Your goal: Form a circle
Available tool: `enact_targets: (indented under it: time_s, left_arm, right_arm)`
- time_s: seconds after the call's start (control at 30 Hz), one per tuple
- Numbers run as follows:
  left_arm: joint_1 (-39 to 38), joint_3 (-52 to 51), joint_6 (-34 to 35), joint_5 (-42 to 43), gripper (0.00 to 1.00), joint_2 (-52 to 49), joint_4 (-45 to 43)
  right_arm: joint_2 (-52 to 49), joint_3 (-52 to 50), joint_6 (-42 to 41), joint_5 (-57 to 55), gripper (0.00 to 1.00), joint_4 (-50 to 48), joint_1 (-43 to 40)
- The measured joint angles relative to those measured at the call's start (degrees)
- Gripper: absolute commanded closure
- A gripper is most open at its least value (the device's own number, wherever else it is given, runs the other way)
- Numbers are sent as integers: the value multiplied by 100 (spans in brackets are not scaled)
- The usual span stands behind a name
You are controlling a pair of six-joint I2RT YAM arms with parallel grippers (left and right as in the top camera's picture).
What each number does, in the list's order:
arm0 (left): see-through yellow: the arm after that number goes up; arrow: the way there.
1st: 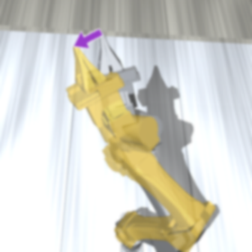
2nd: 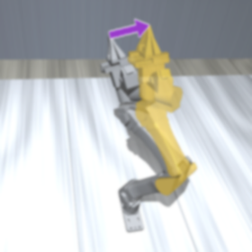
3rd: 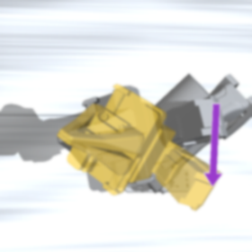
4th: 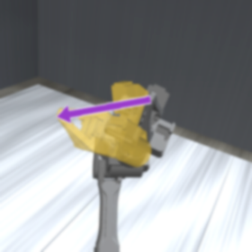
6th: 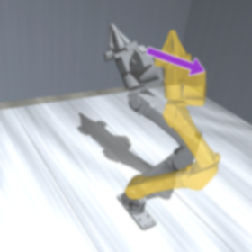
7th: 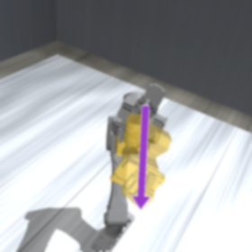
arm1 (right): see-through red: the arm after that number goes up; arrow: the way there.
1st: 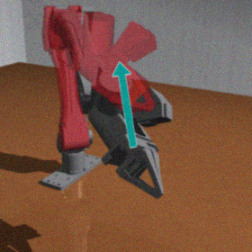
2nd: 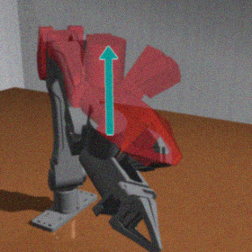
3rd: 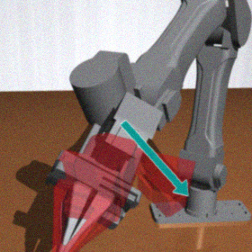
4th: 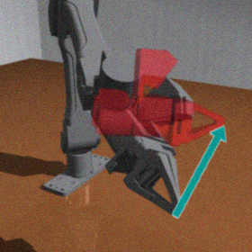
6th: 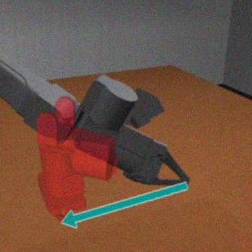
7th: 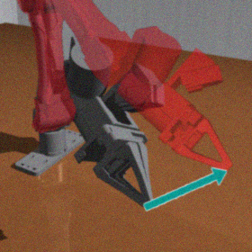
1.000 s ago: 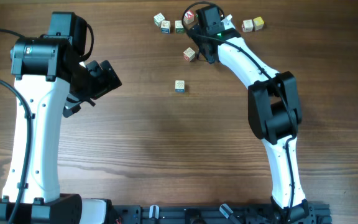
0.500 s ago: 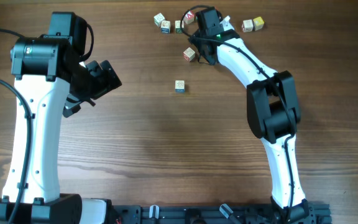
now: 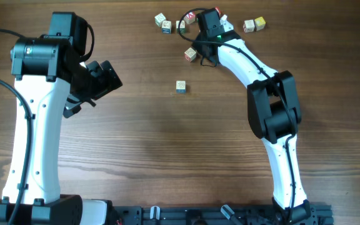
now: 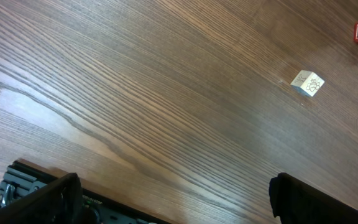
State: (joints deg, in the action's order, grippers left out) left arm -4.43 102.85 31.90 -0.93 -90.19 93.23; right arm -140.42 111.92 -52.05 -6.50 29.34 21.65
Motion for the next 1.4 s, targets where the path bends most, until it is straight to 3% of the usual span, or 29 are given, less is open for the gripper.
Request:
enact_targets:
  time_s: [0.27,0.4,0.47,0.57,0.9,1.2,1.4]
  left_arm:
    - [0,0,0,0,0,0,2]
    - [0,0,0,0,0,0,0]
    - [0,0,0,0,0,0,2]
    - [0,0,0,0,0,0,0]
    - [0,-4,0,0,0,0,0]
    - [0,-4,-2,0,0,0,4]
    - [0,-4,0,0,0,0,0]
  right_arm:
    - [297,-2,1137,-2,61,560,-9]
    - [1091,-7,1517,-9,61,1202,-9]
    - [1482,-4,1602,-15,45,1633,-9]
    - [1856,-2,1683,-24,35,1779,-9]
    - [723,-63,1832,140,30,793,-9]
    - [236,-92,1823,157,32,35,-9]
    - [11,-76,1757,105,54,-205,-11]
